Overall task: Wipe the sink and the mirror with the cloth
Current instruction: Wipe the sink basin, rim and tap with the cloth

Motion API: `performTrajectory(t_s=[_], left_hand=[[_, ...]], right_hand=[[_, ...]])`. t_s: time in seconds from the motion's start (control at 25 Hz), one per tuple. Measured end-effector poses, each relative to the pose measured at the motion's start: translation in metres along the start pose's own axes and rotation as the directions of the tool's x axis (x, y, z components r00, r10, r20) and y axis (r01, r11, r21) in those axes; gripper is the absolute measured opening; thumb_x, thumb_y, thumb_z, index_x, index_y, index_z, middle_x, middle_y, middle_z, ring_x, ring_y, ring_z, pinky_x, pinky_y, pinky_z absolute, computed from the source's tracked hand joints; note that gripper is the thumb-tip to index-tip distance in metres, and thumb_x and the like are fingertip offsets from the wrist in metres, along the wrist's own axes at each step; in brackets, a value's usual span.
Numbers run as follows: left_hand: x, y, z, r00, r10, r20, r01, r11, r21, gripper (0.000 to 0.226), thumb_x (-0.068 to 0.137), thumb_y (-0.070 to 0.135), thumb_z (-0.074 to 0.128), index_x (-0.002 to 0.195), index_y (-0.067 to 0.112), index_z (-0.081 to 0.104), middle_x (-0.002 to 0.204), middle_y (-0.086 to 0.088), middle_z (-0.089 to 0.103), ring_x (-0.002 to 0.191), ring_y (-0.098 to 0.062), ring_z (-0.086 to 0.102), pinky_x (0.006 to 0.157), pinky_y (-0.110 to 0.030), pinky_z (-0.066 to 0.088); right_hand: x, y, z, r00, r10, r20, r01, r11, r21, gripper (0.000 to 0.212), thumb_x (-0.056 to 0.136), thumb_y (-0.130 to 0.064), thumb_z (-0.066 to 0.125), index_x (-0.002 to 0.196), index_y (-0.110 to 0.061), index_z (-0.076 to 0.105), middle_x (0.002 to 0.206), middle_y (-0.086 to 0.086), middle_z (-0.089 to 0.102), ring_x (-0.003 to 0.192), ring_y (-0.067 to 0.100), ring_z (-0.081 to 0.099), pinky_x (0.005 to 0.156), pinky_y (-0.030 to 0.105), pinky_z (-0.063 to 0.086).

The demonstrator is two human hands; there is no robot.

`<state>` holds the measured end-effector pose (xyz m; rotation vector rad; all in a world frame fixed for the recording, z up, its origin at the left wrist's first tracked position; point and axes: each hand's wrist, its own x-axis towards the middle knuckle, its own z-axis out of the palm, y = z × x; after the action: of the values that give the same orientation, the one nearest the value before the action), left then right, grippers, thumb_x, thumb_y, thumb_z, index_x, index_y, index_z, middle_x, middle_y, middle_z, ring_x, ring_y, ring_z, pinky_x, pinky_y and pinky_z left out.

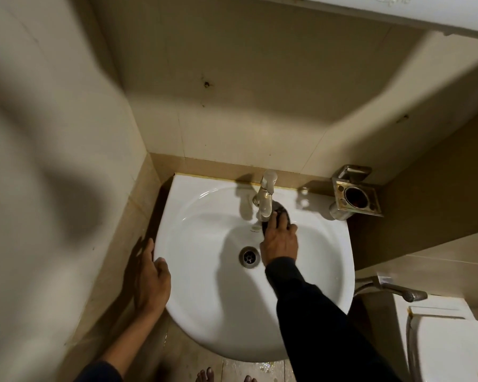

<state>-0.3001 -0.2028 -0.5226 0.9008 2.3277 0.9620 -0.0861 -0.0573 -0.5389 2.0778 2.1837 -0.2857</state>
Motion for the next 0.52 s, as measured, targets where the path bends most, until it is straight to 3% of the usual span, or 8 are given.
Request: performTrajectory(t_s=[0.12, 0.24, 0.36, 0.52], left_hand=[[-0.001, 0.003, 0.0, 1.0, 0.001, -0.003, -0.001, 1.0, -0.001, 0.051, 0.096, 0.012, 0.045, 0.146, 0.01, 0.033, 0.145, -0.016, 0.045, 0.128, -0.035, 0.047, 0.098, -0.04, 0.041], [-0.001, 0.002, -0.001, 1.0, 0.001, -0.008, -0.001, 1.0, 0.002, 0.052, 0.096, 0.012, 0.046, 0.146, 0.011, 0.033, 0.145, -0.017, 0.045, 0.127, -0.036, 0.048, 0.096, -0.041, 0.042], [0.0, -0.003, 0.003, 1.0, -0.011, -0.006, 0.011, 1.0, 0.003, 0.052, 0.096, 0.013, 0.046, 0.146, 0.012, 0.034, 0.144, -0.017, 0.045, 0.126, -0.037, 0.049, 0.096, -0.043, 0.043], [0.004, -0.012, 0.006, 1.0, -0.005, -0.012, 0.005, 1.0, 0.0, 0.052, 0.095, 0.016, 0.048, 0.145, 0.014, 0.035, 0.143, -0.016, 0.047, 0.125, -0.037, 0.05, 0.096, -0.043, 0.044]], right_hand=[[-0.009, -0.033, 0.005, 0.998, -0.061, -0.019, 0.062, 0.997, 0.035, 0.061, 0.089, -0.014, 0.058, 0.145, -0.011, 0.034, 0.145, 0.017, 0.036, 0.112, 0.032, 0.044, 0.09, 0.039, 0.05], [-0.007, -0.063, -0.001, 0.992, -0.128, -0.009, 0.127, 0.991, -0.043, 0.058, 0.095, -0.014, 0.048, 0.148, -0.005, 0.027, 0.144, 0.021, 0.038, 0.121, 0.036, 0.043, 0.097, 0.038, 0.046], [0.002, -0.09, -0.008, 0.996, -0.07, 0.054, 0.076, 0.989, -0.124, 0.055, 0.099, -0.016, 0.041, 0.148, 0.003, 0.023, 0.145, 0.029, 0.031, 0.124, 0.042, 0.043, 0.098, 0.042, 0.046], [0.024, -0.119, -0.027, 0.994, -0.016, 0.106, 0.039, 0.976, -0.213, 0.045, 0.1, -0.018, 0.039, 0.138, 0.005, 0.039, 0.133, 0.028, 0.044, 0.119, 0.038, 0.046, 0.098, 0.042, 0.044]])
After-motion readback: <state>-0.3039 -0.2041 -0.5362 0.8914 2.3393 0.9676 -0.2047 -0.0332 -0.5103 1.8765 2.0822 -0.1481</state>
